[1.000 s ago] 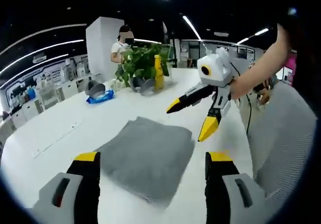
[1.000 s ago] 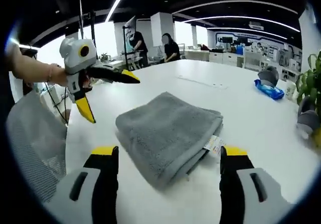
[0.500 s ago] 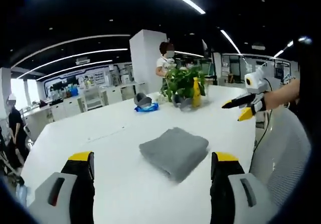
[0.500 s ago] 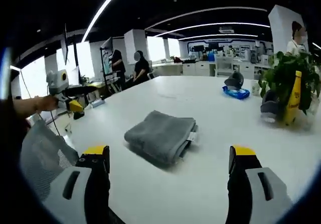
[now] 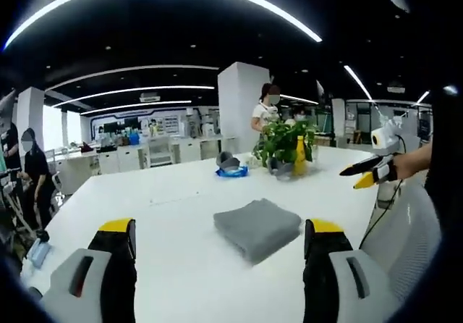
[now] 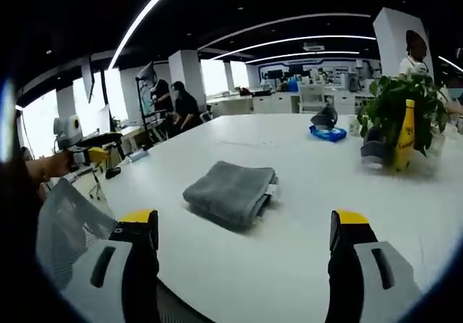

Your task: Fold the towel on the table until its edges align and the towel forms a compact rectangular stack.

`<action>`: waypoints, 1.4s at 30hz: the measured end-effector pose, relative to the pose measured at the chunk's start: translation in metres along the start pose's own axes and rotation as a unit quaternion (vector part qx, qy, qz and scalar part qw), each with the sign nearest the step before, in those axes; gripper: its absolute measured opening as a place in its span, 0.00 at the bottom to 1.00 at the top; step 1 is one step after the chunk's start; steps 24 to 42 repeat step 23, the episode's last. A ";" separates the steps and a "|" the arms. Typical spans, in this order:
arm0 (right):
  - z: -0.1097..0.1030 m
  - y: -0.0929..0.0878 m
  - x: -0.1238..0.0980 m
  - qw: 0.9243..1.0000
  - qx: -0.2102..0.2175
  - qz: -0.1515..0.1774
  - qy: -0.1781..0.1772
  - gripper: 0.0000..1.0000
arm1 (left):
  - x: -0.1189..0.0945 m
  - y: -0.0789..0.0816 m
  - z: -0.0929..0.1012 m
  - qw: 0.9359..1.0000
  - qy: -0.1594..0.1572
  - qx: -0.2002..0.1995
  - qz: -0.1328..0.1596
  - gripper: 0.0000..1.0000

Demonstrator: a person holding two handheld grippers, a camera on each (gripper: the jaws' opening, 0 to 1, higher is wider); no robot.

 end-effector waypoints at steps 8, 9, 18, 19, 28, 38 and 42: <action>-0.007 -0.002 0.003 1.000 0.022 0.004 0.009 0.99 | 0.001 -0.003 -0.003 1.000 0.008 0.002 0.001 0.99; -0.007 -0.003 0.003 1.000 0.022 0.004 0.009 0.99 | 0.001 -0.004 -0.004 1.000 0.008 0.004 -0.001 0.99; 0.001 -0.018 0.002 0.996 0.088 -0.015 -0.005 0.99 | 0.003 -0.014 0.000 1.000 -0.008 -0.005 -0.017 0.99; 0.002 -0.020 0.003 0.995 0.095 -0.019 -0.006 0.99 | 0.003 -0.014 0.001 1.000 -0.009 -0.004 -0.018 0.99; 0.002 -0.031 0.005 0.994 0.090 -0.062 0.000 0.96 | 0.003 -0.017 0.001 1.000 -0.010 0.004 -0.027 0.99; 0.002 -0.031 0.005 0.994 0.090 -0.062 0.000 0.96 | 0.003 -0.017 0.001 1.000 -0.010 0.004 -0.027 0.99; 0.002 -0.031 0.005 0.994 0.090 -0.062 0.000 0.96 | 0.003 -0.017 0.001 1.000 -0.010 0.004 -0.027 0.99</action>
Point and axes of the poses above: the point that each gripper's makers call its tool centre point, and the gripper's own axes: x roughly forward along the fingers, z roughly to its right, y roughly out of its top, the point moved 4 cm from there along -x, roughly backward along the fingers, and after that the axes turned 5 degrees about -x, right-handed, at the moved point
